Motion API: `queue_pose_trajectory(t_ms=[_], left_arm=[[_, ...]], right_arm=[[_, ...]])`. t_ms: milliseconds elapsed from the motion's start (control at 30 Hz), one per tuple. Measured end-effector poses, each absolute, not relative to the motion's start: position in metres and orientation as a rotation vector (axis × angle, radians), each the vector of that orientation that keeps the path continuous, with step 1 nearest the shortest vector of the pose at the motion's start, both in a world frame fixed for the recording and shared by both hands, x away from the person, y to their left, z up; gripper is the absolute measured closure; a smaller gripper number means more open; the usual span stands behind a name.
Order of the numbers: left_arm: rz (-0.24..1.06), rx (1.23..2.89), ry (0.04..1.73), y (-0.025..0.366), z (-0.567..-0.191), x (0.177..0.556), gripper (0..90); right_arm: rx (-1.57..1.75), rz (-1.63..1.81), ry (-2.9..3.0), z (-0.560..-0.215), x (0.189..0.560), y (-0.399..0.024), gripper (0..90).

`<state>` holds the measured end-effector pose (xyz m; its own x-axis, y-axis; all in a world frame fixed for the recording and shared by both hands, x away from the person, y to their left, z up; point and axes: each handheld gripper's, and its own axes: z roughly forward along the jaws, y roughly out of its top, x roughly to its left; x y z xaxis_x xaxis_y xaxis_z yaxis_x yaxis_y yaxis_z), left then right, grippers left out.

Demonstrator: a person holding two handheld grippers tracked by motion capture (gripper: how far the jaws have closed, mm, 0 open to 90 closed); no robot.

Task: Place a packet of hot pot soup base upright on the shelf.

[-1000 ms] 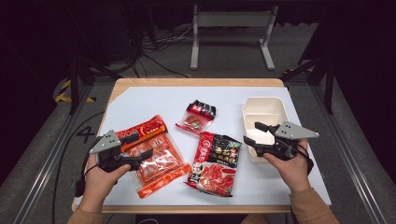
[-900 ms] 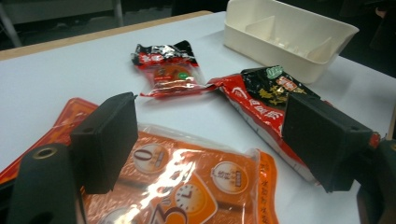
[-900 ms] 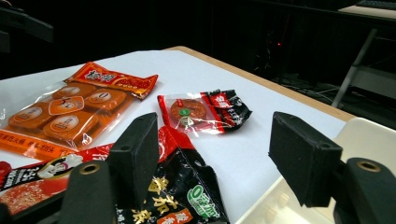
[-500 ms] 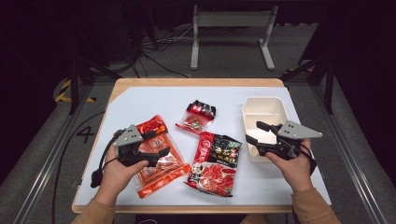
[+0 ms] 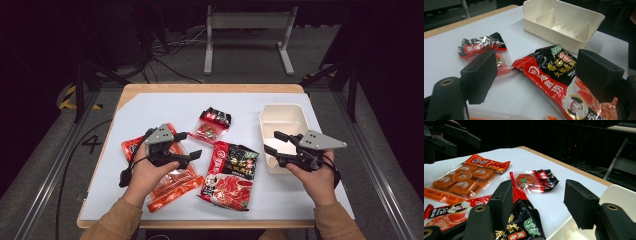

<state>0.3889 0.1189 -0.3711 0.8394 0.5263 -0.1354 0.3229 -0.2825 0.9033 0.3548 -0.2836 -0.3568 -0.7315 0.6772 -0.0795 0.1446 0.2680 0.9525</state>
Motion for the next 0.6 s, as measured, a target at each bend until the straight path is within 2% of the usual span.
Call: queue_pose_trajectory(t_ms=[300, 600], left_arm=[[0.208, 1.908, 0.659, 0.1, -0.382, 0.408, 18.9], [0.152, 1.915, 0.666, 0.083, -0.392, 0.423, 19.2]], right_arm=[[0.696, 1.498, 2.059, -0.353, 0.353, -0.283, 46.0], [0.695, 1.493, 2.056, -0.351, 0.352, -0.284, 43.2]])
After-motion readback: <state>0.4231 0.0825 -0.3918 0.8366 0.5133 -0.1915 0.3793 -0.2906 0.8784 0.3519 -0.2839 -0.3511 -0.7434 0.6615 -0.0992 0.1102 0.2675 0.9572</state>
